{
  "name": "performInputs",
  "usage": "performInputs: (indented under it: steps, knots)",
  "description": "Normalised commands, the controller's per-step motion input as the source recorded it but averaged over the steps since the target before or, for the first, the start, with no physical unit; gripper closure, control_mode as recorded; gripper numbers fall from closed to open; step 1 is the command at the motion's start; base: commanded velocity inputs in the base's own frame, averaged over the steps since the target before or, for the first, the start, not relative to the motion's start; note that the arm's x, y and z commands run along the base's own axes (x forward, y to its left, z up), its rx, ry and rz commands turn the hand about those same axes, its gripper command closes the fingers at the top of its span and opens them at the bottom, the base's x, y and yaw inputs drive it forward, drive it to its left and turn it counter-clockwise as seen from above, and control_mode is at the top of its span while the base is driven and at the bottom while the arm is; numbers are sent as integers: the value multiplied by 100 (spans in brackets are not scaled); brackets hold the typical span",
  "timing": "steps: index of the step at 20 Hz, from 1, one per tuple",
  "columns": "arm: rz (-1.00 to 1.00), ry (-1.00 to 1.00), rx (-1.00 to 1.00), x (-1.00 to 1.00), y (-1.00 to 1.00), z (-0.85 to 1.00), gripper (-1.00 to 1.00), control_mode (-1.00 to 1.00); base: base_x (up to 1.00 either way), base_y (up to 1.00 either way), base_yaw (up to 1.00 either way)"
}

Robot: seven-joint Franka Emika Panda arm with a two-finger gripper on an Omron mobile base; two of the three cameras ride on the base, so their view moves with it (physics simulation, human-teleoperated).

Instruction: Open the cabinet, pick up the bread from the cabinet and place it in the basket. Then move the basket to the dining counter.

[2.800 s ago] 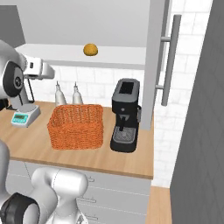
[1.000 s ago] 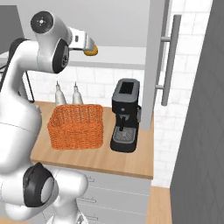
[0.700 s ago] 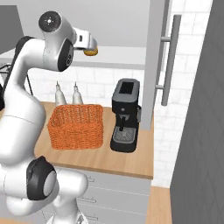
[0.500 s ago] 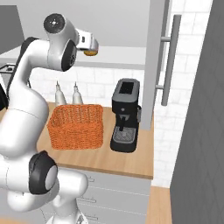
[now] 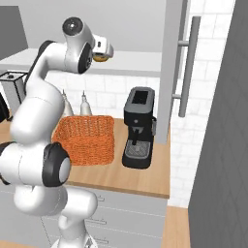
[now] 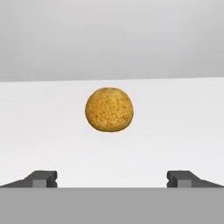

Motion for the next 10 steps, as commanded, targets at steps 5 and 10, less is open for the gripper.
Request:
performInputs:
  steps: [5,10]
  knots:
    - [0,0,0,47,0,-1,-100,-100,0,0,0]
    - [0,1,0,41,6,-15,-100,-100,0,0,0]
